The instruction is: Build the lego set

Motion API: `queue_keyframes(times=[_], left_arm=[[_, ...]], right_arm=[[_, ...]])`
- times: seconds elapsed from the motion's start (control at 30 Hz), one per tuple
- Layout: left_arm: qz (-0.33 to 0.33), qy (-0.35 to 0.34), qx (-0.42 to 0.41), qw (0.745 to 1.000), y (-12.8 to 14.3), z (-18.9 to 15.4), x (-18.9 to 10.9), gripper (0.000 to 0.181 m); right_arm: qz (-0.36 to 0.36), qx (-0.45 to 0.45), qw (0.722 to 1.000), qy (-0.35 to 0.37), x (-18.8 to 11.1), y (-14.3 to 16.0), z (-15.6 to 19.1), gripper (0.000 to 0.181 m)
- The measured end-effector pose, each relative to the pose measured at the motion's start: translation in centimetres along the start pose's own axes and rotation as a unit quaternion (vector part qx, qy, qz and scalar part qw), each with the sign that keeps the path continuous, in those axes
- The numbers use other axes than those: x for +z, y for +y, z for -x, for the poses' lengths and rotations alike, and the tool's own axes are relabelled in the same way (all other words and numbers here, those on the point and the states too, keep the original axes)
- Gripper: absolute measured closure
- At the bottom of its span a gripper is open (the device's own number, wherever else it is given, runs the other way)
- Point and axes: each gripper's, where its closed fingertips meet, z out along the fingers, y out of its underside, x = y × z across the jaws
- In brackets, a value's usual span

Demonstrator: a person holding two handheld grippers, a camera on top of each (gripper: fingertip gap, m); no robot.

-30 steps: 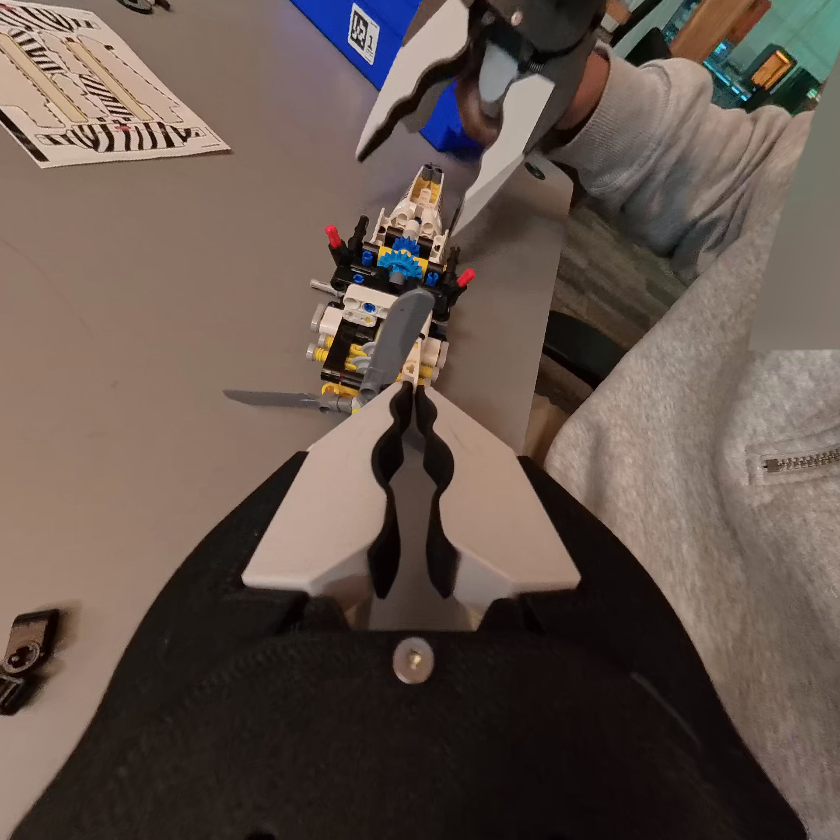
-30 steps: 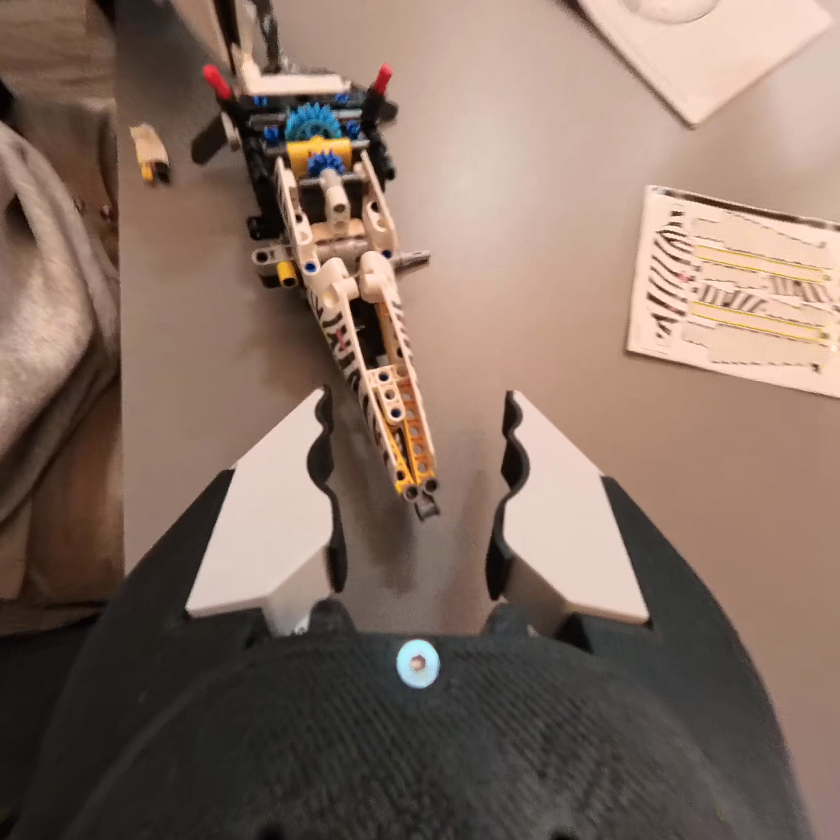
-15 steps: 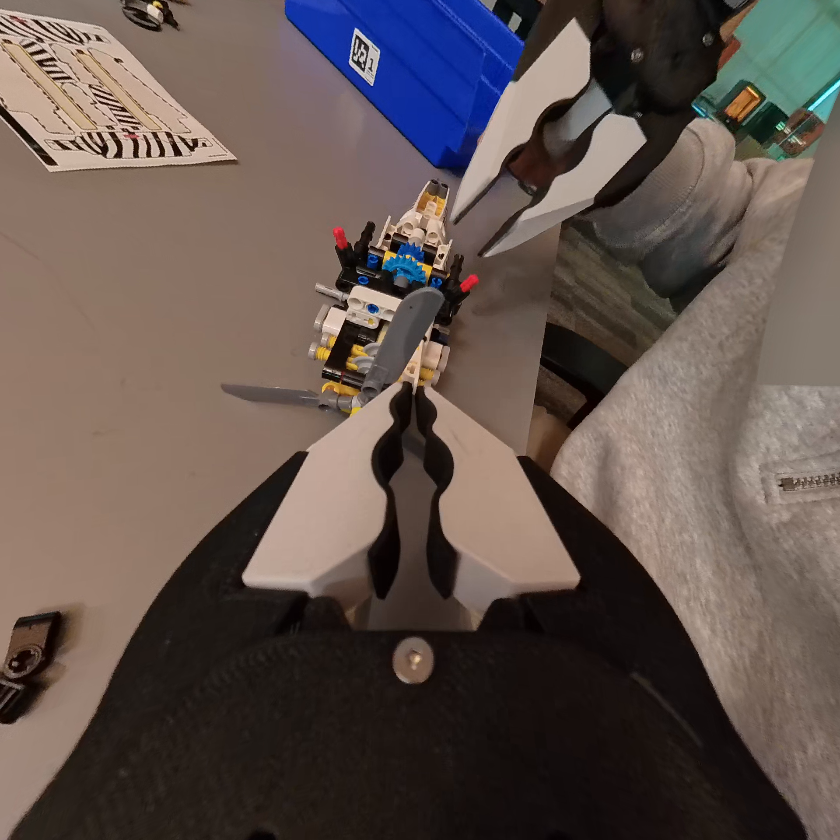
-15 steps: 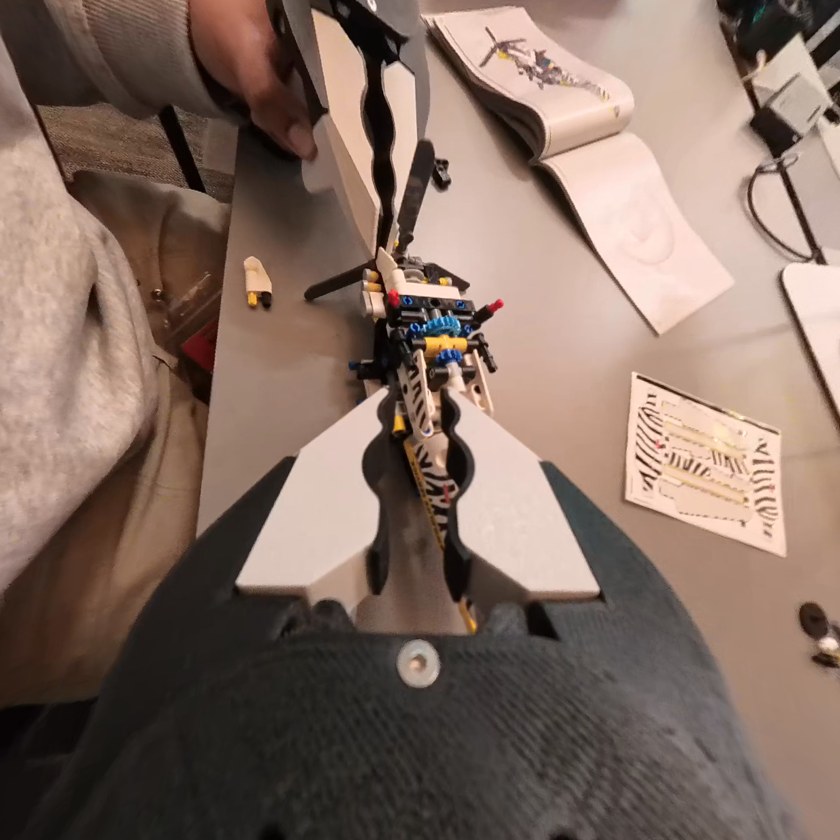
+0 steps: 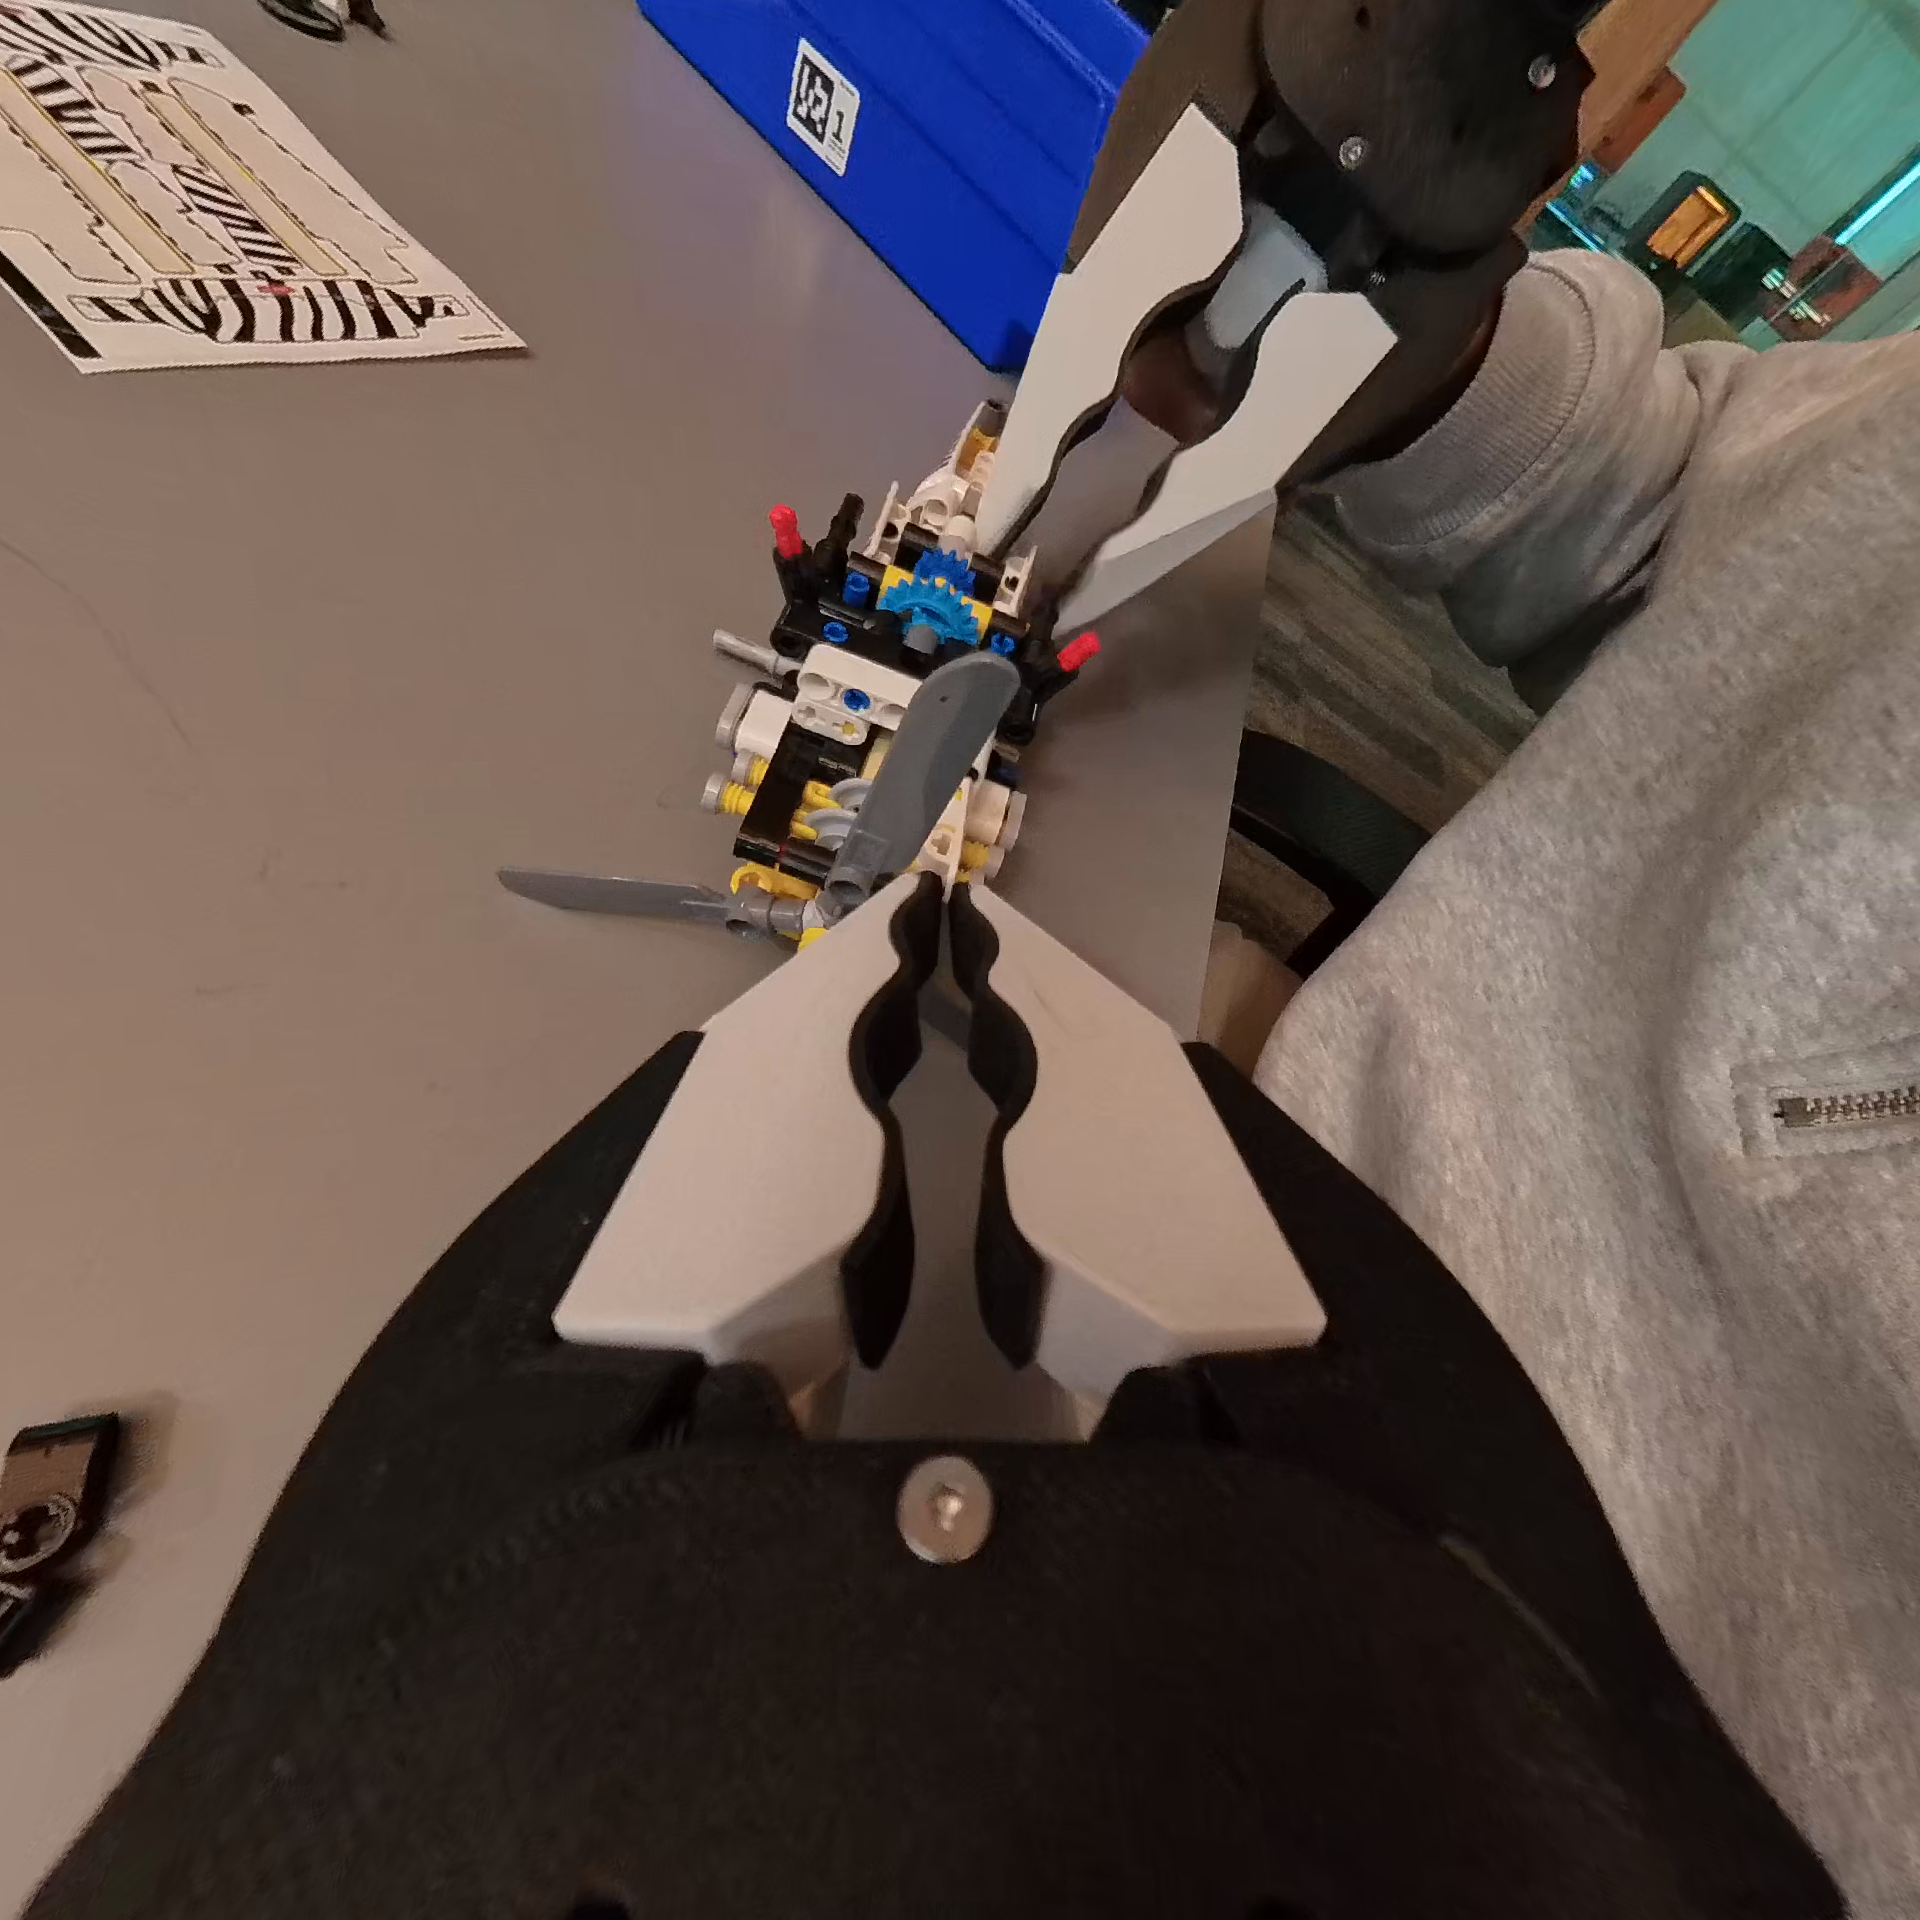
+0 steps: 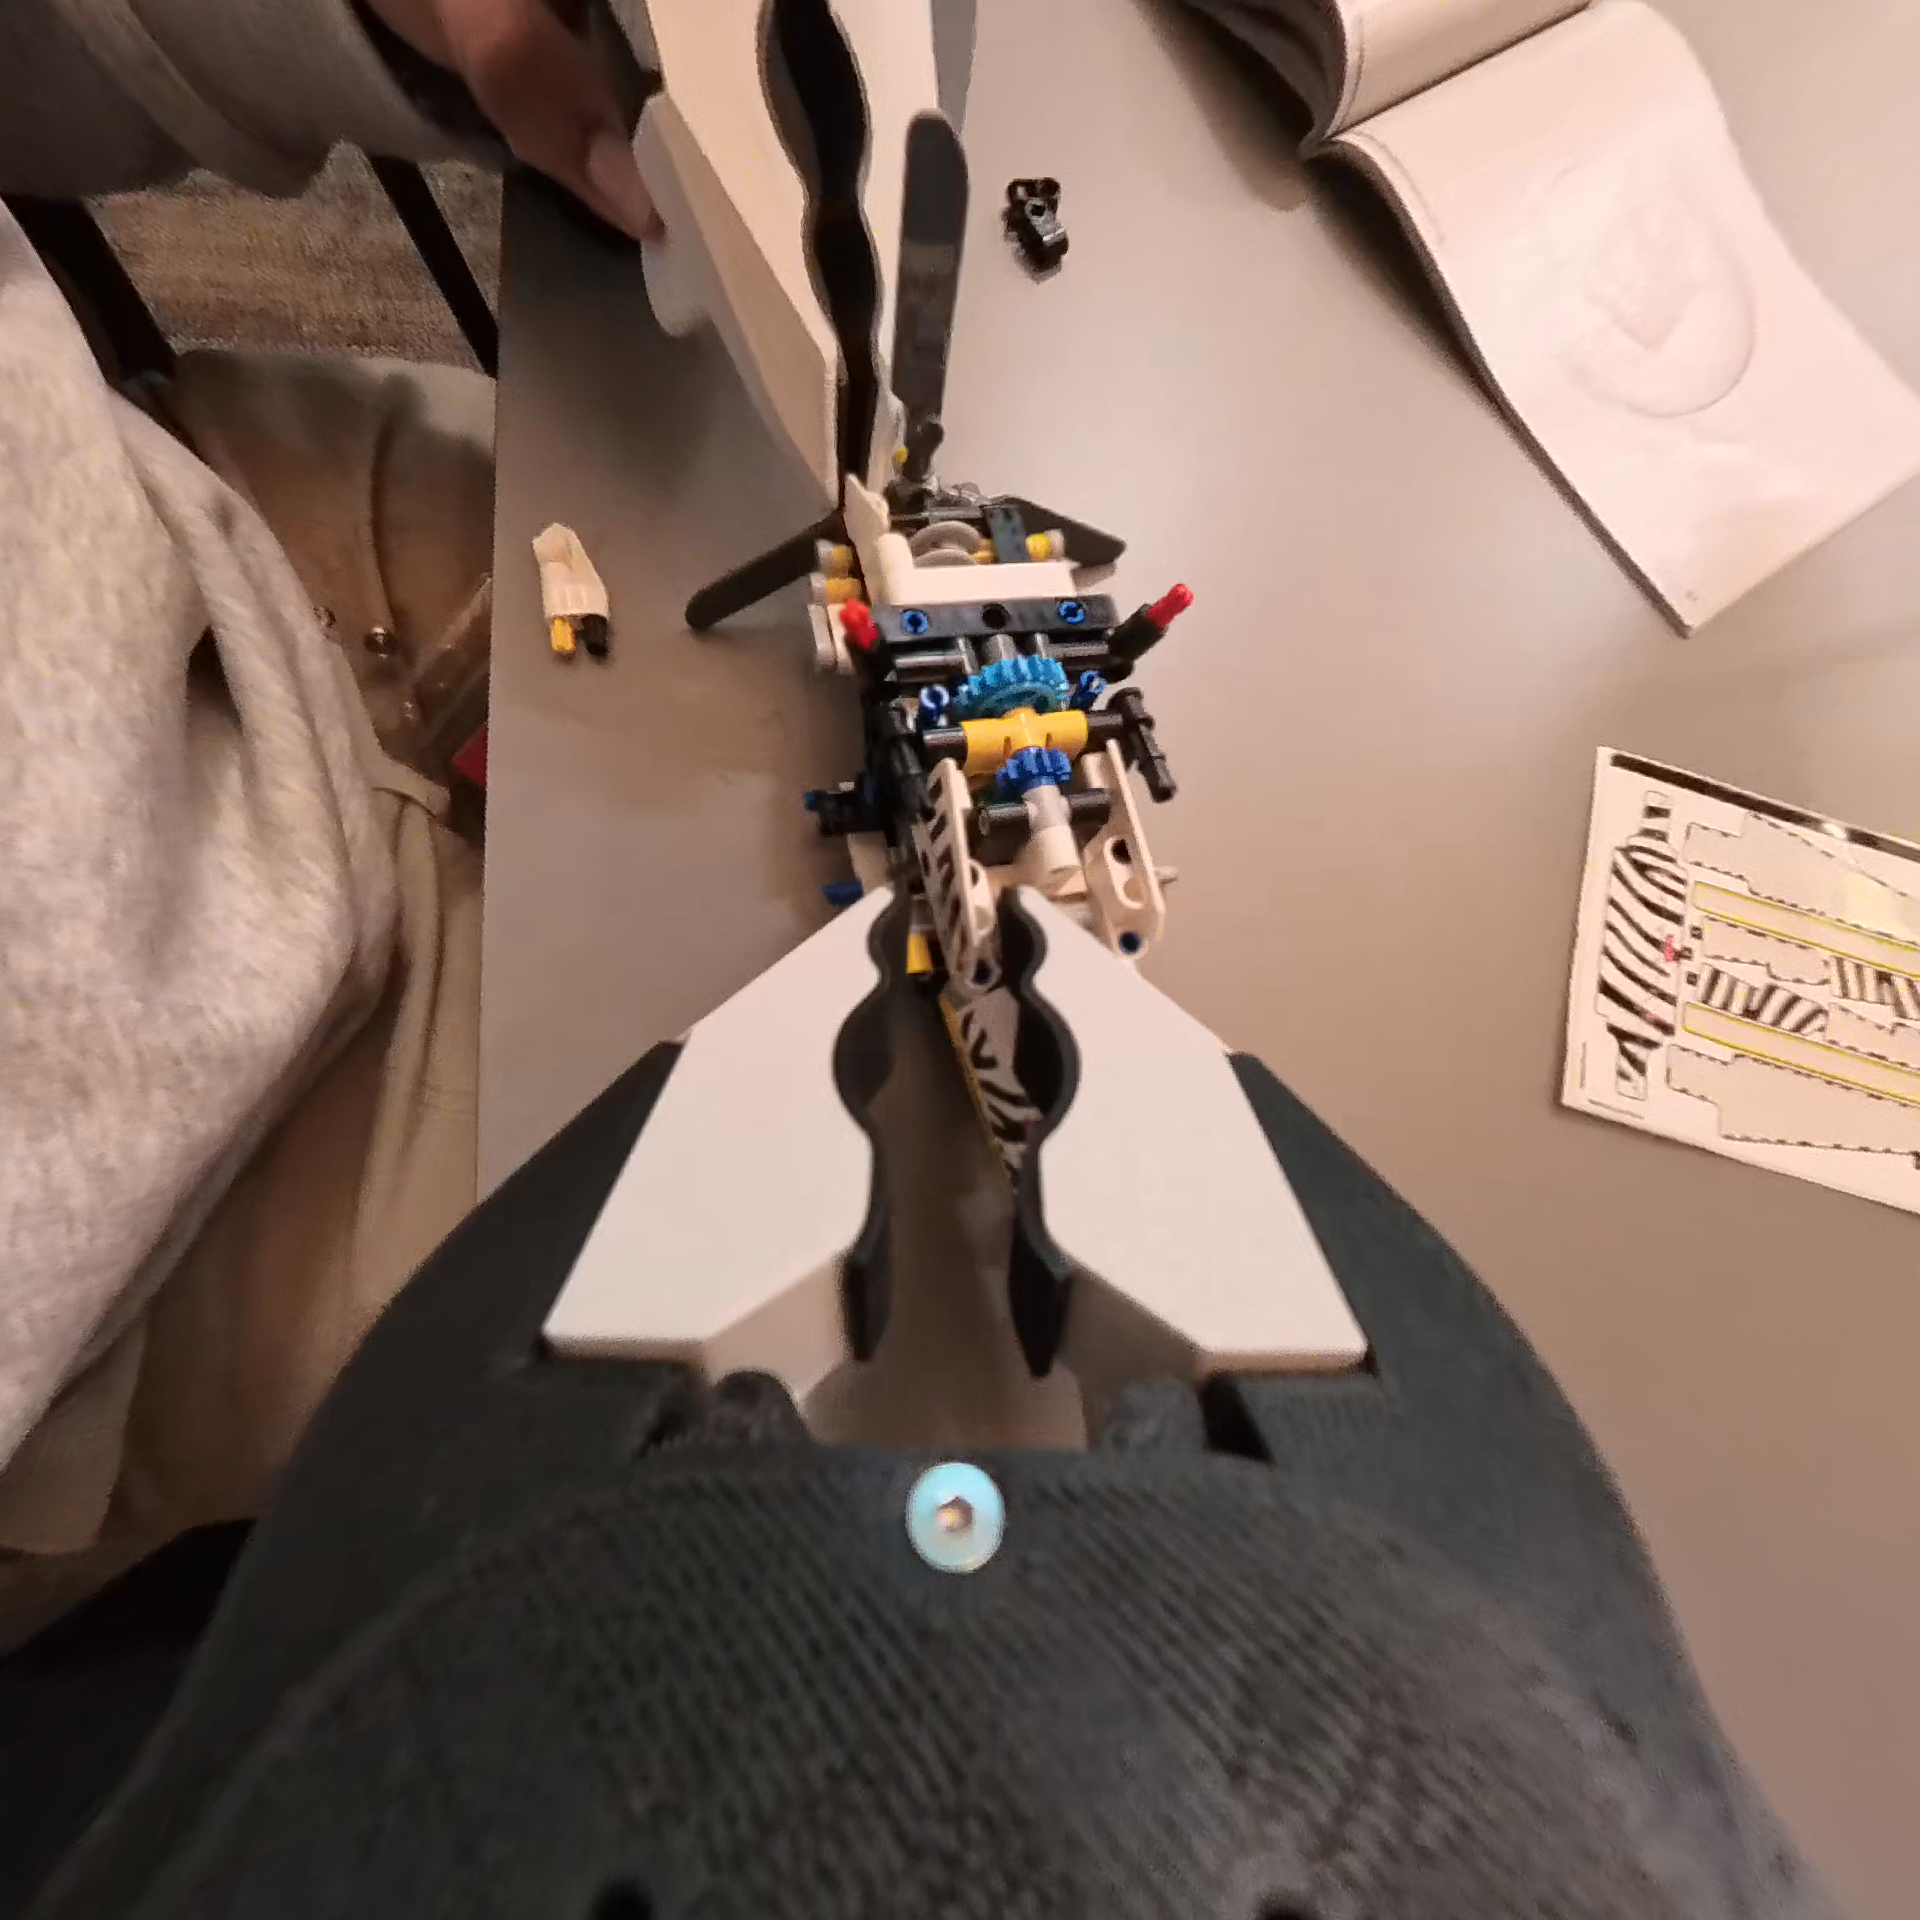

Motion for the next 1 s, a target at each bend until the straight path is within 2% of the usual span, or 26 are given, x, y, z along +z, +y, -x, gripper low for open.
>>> queue_keyframes(times=[0.03,0.6,0.9,0.97,1.0], left_arm=[[-0.001,-0.001,0.001,1.000,0.0,0.0,0.0,0.181],[0.000,-0.006,0.008,1.000,-0.1,-0.1,0.4,0.181],[-0.010,-0.004,0.006,1.000,-0.5,-0.1,0.4,0.181],[-0.010,-0.005,0.006,1.000,-0.5,0.0,0.4,0.181],[-0.010,-0.005,0.006,1.000,-0.5,0.0,0.4,0.181]], right_arm=[[0.001,-0.005,1.000,0.007,0.0,0.0,-0.2,0.172],[-0.016,0.034,0.999,-0.002,-0.2,0.1,-0.7,0.172],[-0.013,0.038,0.999,0.011,-0.2,0.1,-0.7,0.158],[-0.002,0.039,0.999,0.037,-0.4,0.3,-1.5,0.136],[-0.001,0.035,0.999,0.038,-0.4,0.3,-1.5,0.137]])
